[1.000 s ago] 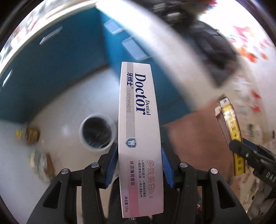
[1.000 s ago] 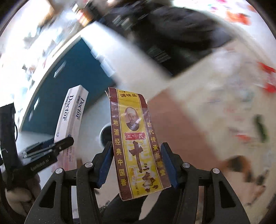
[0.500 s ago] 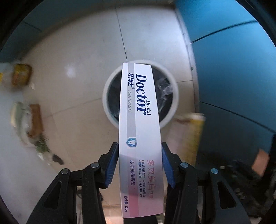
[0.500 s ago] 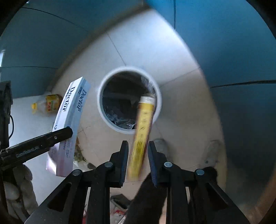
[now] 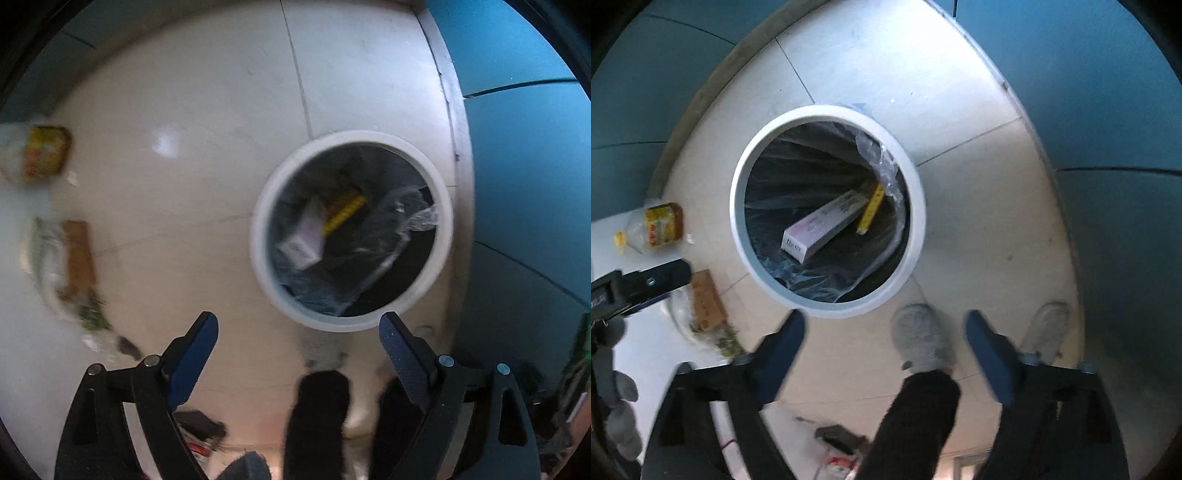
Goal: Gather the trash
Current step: 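Carry both boxes to the white bin and open both tools to drop them, then move both tools back up to the counter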
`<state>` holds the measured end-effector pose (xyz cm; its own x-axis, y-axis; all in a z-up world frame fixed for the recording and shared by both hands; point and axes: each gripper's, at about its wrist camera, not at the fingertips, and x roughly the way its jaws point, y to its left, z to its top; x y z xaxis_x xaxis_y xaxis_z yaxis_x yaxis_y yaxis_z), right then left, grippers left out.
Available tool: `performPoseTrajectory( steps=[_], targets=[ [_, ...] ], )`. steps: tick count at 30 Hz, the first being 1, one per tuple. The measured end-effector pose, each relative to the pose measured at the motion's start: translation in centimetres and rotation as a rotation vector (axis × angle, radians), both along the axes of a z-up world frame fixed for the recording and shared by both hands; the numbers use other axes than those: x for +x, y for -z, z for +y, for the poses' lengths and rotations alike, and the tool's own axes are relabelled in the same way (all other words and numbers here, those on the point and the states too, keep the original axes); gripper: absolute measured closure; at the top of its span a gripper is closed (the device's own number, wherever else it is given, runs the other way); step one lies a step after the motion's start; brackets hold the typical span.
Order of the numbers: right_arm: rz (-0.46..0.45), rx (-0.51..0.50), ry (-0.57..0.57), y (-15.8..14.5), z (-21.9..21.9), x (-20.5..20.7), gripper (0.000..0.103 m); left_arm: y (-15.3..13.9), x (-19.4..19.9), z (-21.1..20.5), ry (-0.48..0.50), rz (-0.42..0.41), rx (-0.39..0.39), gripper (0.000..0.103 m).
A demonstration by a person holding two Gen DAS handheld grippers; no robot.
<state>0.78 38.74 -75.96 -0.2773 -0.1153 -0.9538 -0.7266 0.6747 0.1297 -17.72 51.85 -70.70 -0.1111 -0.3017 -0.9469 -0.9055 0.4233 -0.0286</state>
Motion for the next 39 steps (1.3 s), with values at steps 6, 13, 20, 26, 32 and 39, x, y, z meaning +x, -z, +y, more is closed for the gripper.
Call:
performPoseTrajectory(
  steps=[6, 13, 20, 26, 32, 39],
  targets=[
    [-0.157, 0.035, -0.091, -5.3, 0.3, -1.6, 0.001, -6.7, -1.8, -0.4, 0.045, 0.051, 0.186, 0.014],
    [-0.222, 0.119, -0.135, -15.8, 0.1, -3.7, 0.001, -17.4, -2.0, -3.3, 0.051, 0.012, 0.304, 0.014],
    [-0.241, 0.204, -0.140, -27.7, -2.6, -5.0, 0.001, -27.3, -2.5, -7.2, 0.042, -0.051, 0.368, 0.014],
    [-0.263, 0.292, -0.136, -37.3, -5.1, -5.5, 0.001, -34.6, -3.2, -10.3, 0.030, -0.098, 0.413, 0.014],
    [-0.230, 0.392, -0.121, -44.9, -7.9, -4.8, 0.001, -41.8, -3.2, -12.7, 0.017, -0.085, 0.501, 0.014],
    [-0.171, 0.526, -0.005, -53.2, -13.3, 1.5, 0.001, -50.6, 3.2, -16.4, 0.058, -0.154, 0.647, 0.014]
  ],
)
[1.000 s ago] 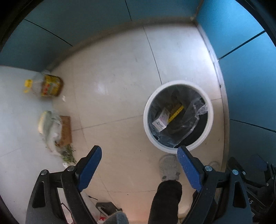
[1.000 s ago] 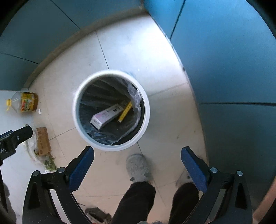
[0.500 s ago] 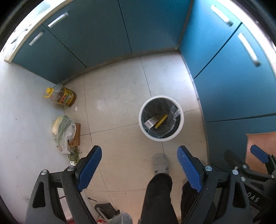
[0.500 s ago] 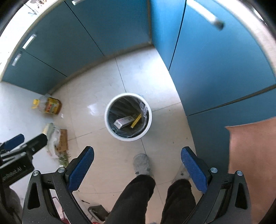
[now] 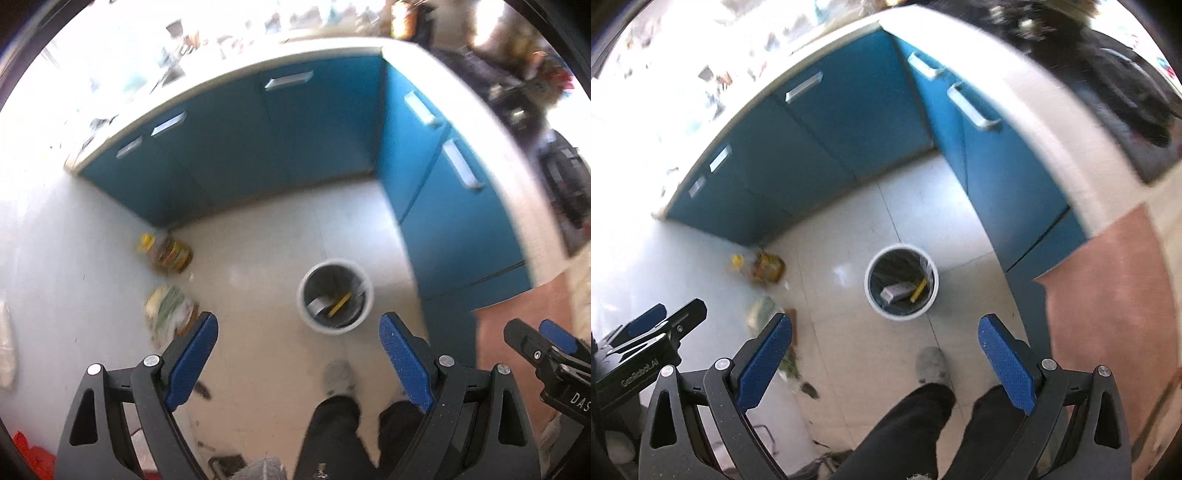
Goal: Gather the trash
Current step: 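Move both tools back up to the counter, then grasp the clear plastic bag with the left tool while the right tool grasps the green pepper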
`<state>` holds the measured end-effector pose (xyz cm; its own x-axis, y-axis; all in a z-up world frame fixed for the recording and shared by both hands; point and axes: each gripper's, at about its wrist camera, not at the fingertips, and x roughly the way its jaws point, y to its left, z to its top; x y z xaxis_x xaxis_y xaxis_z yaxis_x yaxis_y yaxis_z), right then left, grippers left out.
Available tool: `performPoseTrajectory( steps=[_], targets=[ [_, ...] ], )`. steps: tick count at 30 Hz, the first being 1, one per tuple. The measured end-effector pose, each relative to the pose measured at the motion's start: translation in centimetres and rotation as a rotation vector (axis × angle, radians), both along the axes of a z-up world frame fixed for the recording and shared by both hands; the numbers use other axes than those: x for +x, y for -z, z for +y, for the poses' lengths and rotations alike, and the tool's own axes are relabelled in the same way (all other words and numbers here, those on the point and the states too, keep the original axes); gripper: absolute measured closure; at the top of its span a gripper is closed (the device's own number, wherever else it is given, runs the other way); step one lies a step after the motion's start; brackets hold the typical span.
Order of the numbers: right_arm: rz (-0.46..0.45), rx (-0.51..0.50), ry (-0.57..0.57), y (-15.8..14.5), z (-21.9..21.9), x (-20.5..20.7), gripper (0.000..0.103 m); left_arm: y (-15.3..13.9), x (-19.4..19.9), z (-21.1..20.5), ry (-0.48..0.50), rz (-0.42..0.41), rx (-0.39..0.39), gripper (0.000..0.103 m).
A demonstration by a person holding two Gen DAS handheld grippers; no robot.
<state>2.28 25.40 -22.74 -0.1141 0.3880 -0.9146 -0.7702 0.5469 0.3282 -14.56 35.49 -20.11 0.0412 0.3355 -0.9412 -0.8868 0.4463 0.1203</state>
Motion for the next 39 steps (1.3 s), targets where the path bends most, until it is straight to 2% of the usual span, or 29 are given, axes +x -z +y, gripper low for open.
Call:
performPoseTrajectory(
  steps=[5, 7, 10, 14, 17, 20, 22, 24, 26, 29, 30, 31, 33, 35, 39],
  targets=[
    [-0.013, 0.072, 0.152, -5.5, -7.3, 8.3, 0.001, -3.5, 9.4, -3.9, 0.129, -0.085, -0.001, 0.014],
    [-0.029, 0.074, 0.226, -6.8, -11.0, 12.0, 0.001, -3.9, 14.1, -6.3, 0.186, -0.113, -0.043, 0.014],
    [-0.065, 0.036, 0.379, -7.8, -18.2, 18.3, 0.001, -3.1, 20.7, -9.8, 0.265, -0.148, -0.160, 0.014],
    [-0.078, -0.044, 0.598, -6.3, -28.3, 24.9, 0.001, 1.1, 29.3, -15.6, 0.340, -0.144, -0.386, 0.014],
    [-0.030, -0.106, 0.771, -3.8, -36.5, 28.7, 0.001, 4.3, 34.1, -20.1, 0.374, -0.113, -0.513, 0.014],
    [0.001, -0.161, 0.890, -1.1, -42.6, 31.1, 0.001, 7.3, 38.3, -23.9, 0.386, -0.061, -0.590, 0.014],
    [0.010, -0.179, 0.917, 0.0, -44.6, 31.8, 0.001, 8.6, 40.1, -25.6, 0.383, -0.030, -0.610, 0.014],
    [0.016, -0.186, 0.923, 0.8, -45.7, 32.4, 0.001, 9.7, 41.3, -26.9, 0.374, 0.007, -0.609, 0.015],
    [0.012, -0.189, 0.917, 1.4, -46.0, 33.0, 0.001, 10.4, 42.1, -27.4, 0.363, 0.050, -0.573, 0.015],
    [0.007, -0.181, 0.888, 2.1, -45.8, 33.2, 0.001, 10.6, 42.4, -27.7, 0.372, 0.096, -0.488, 0.049],
    [0.001, -0.181, 0.870, 2.4, -45.5, 33.2, 0.001, 10.4, 42.3, -27.7, 0.386, 0.110, -0.458, 0.064],
    [0.000, -0.178, 0.838, 2.8, -45.0, 33.3, 0.001, 10.3, 42.3, -27.7, 0.411, 0.134, -0.424, 0.071],
    [-0.013, -0.181, 0.788, 3.4, -43.4, 33.3, 0.001, 10.1, 41.8, -27.3, 0.451, 0.142, -0.382, 0.102],
    [-0.043, -0.181, 0.728, 3.5, -42.1, 33.4, 0.001, 10.1, 41.1, -26.4, 0.483, 0.138, -0.370, 0.103],
    [-0.069, -0.196, 0.622, 4.6, -38.7, 33.2, 0.003, 9.5, 39.0, -24.2, 0.500, 0.159, -0.283, 0.103]
  ],
)
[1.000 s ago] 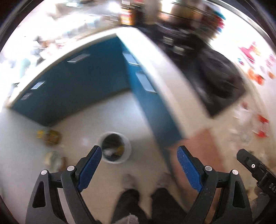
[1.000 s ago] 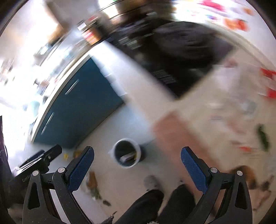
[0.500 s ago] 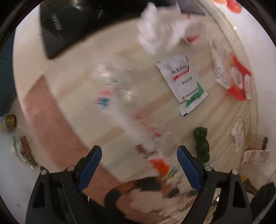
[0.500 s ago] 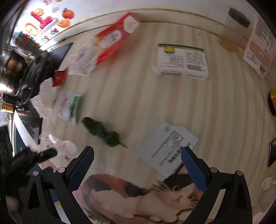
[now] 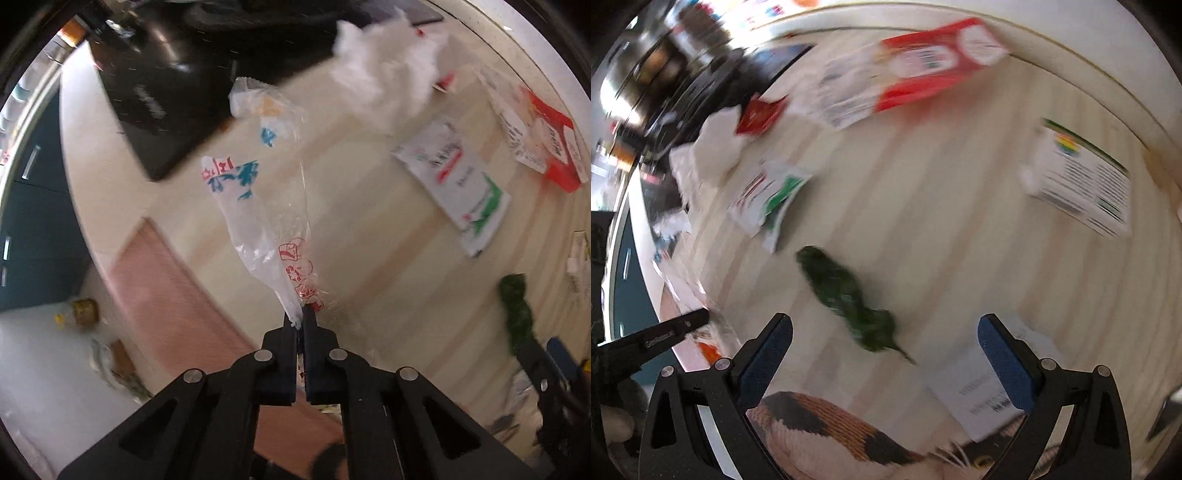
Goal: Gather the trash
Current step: 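Grasp the clear plastic bag with the left tool while the right tool grasps the green pepper, then carry the bag and pepper over the bin and open both tools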
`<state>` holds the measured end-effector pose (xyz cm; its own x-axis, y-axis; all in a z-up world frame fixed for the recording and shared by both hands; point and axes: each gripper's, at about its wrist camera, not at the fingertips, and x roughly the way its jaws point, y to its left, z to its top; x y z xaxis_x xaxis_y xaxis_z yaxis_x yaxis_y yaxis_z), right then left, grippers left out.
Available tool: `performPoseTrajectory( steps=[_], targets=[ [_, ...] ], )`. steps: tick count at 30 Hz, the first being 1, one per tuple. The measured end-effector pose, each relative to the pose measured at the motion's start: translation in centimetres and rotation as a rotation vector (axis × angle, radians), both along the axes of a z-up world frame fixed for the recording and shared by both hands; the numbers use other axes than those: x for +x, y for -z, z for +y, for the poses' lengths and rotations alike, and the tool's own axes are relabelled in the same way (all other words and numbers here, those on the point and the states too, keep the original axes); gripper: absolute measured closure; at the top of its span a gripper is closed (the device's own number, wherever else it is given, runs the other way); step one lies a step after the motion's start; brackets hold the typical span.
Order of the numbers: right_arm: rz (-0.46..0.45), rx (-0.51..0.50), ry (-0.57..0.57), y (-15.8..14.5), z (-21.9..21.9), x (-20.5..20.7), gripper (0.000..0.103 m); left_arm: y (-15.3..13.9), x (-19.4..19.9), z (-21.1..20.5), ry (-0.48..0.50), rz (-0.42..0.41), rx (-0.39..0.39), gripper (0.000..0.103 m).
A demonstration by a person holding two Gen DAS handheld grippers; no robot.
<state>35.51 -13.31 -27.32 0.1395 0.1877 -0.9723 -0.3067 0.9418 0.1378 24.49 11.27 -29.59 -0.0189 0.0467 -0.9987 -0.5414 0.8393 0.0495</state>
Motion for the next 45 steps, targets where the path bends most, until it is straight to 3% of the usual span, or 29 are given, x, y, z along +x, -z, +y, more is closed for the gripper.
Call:
performPoseTrajectory(
  steps=[1, 2, 5, 7, 13, 18, 21, 26, 30, 34, 38, 45],
  targets=[
    [-0.003, -0.008, -0.021, 0.4, 0.8, -0.1, 0.013, -0.3, -0.4, 0.5, 0.001, -0.003, 0.012, 0.103],
    [-0.004, -0.016, -0.041, 0.8, 1.6, -0.2, 0.033, -0.7, -0.9, 1.0, 0.003, -0.014, 0.028, 0.103],
    [-0.046, -0.070, -0.082, 1.2, 3.5, -0.8, 0.066, -2.1, -2.3, 2.4, 0.022, -0.040, 0.075, 0.103],
    [-0.081, -0.074, -0.086, 0.7, 4.4, -1.2, 0.075, -3.1, -3.0, 3.9, 0.034, -0.062, 0.100, 0.103],
    [-0.108, -0.004, -0.091, -2.5, 7.0, -3.1, 0.076, -6.0, -5.7, 5.4, 0.023, -0.150, 0.134, 0.103],
    [-0.116, 0.084, -0.154, -6.3, 11.7, -7.0, 0.076, -8.3, -9.4, 8.3, -0.018, -0.220, 0.143, 0.103],
    [-0.107, 0.135, -0.203, -7.8, 15.8, -10.3, 0.076, -8.9, -12.8, 11.3, -0.079, -0.250, 0.125, 0.103],
    [-0.071, 0.168, -0.317, -7.0, 24.1, -16.4, 0.076, -8.3, -19.4, 16.7, -0.188, -0.254, 0.106, 0.103],
    [-0.031, 0.141, -0.425, -3.6, 31.1, -21.9, 0.076, -4.8, -25.6, 22.4, -0.284, -0.206, 0.094, 0.103],
    [0.014, 0.087, -0.529, 2.9, 38.0, -26.6, 0.076, 1.3, -31.7, 27.8, -0.387, -0.131, 0.054, 0.103],
    [0.047, 0.017, -0.615, 10.7, 43.8, -31.2, 0.076, 8.9, -36.2, 31.6, -0.463, -0.055, 0.000, 0.103],
    [0.166, -0.086, -0.663, 26.8, 50.3, -35.4, 0.076, 26.2, -41.0, 36.5, -0.572, 0.011, -0.248, 0.103]
  ],
)
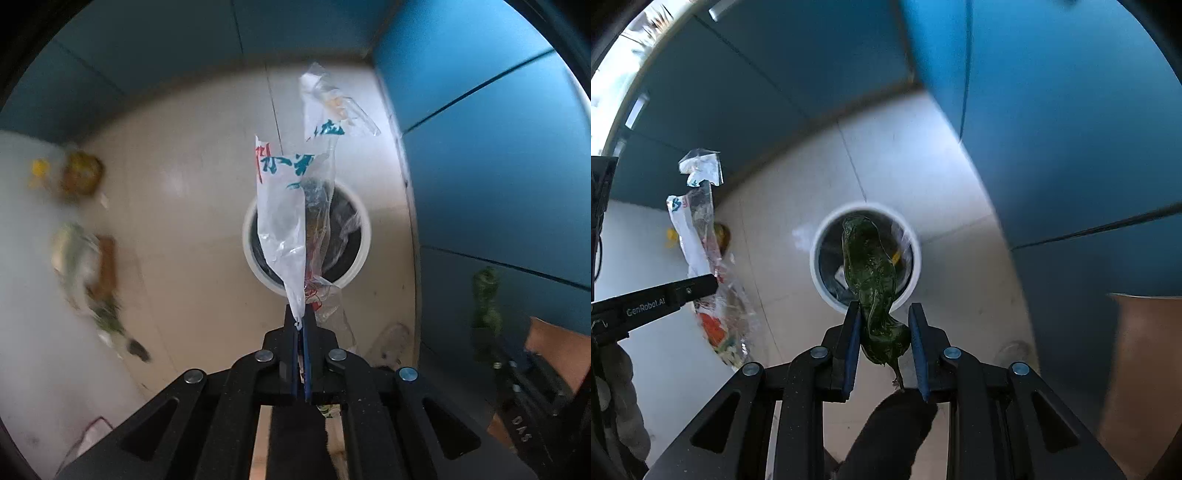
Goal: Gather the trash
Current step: 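Carry the bag and pepper over the bin and open both tools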
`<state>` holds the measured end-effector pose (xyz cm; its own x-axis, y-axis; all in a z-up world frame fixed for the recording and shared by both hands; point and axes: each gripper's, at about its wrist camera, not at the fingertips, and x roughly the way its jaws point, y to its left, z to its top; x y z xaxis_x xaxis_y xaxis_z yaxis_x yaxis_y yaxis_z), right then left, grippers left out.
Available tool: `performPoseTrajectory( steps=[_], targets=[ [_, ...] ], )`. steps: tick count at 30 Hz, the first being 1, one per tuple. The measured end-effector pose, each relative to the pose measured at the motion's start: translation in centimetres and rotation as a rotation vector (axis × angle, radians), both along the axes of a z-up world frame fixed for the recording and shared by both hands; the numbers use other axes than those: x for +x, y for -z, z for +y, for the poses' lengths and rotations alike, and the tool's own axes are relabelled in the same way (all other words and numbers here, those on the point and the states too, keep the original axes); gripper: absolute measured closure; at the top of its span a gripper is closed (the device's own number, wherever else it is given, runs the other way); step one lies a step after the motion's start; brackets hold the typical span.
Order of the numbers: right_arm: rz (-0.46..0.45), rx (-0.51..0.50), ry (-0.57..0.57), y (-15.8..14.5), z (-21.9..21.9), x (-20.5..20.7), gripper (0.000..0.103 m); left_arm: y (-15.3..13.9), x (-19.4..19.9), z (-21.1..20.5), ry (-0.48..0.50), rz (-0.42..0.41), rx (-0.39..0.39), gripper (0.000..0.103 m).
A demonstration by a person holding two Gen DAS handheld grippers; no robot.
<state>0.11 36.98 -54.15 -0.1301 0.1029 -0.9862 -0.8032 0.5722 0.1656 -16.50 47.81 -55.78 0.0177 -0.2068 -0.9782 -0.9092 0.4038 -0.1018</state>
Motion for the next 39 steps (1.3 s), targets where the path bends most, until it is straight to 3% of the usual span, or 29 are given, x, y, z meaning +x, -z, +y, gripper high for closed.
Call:
performPoseTrajectory(
  steps=[6, 9, 15, 18, 19, 20, 21, 22, 27, 31, 35, 39],
  targets=[
    [0.110, -0.097, 0.038, 13.3, 2.8, -0.9, 0.076, 13.2, -1.2, 2.2, -0.090, -0.014, -0.191, 0.103],
    [0.138, -0.127, 0.056, 18.5, 3.2, -1.5, 0.076, 17.6, -0.8, 2.6, -0.090, -0.016, -0.238, 0.103],
    [0.173, -0.158, 0.080, 24.8, 2.3, -1.3, 0.075, 21.8, 0.7, 2.4, -0.045, -0.007, -0.272, 0.099],
    [0.197, -0.168, 0.078, 26.4, 2.0, -1.5, 0.067, 22.0, 1.2, 2.7, -0.035, 0.022, -0.249, 0.093],
    [0.196, -0.175, 0.079, 26.7, 2.1, -1.3, 0.052, 21.9, 1.1, 2.8, -0.036, 0.028, -0.236, 0.085],
    [0.195, -0.181, 0.078, 27.0, 2.0, -1.1, 0.038, 21.7, 0.9, 2.8, -0.034, 0.031, -0.216, 0.051],
    [0.192, -0.185, 0.078, 27.1, 2.0, -0.8, 0.034, 21.0, 0.5, 3.0, -0.033, 0.038, -0.203, 0.016],
    [0.189, -0.183, 0.078, 27.0, 1.9, -0.7, 0.032, 20.6, 0.3, 3.1, -0.030, 0.048, -0.176, 0.009],
    [0.166, -0.178, 0.058, 26.0, 1.8, -0.5, 0.021, 18.8, -1.2, 3.3, -0.052, 0.089, -0.107, 0.009],
    [0.126, -0.172, 0.040, 24.6, 2.0, -0.5, 0.002, 16.6, -2.1, 3.1, -0.045, 0.120, -0.026, 0.008],
    [0.067, -0.161, 0.012, 22.3, 2.2, -0.9, 0.002, 14.1, -2.2, 2.4, -0.031, 0.163, 0.079, 0.008],
    [0.024, -0.150, -0.012, 19.0, 2.0, -1.2, 0.002, 9.7, -2.6, 1.3, -0.012, 0.192, 0.186, 0.008]
  ],
)
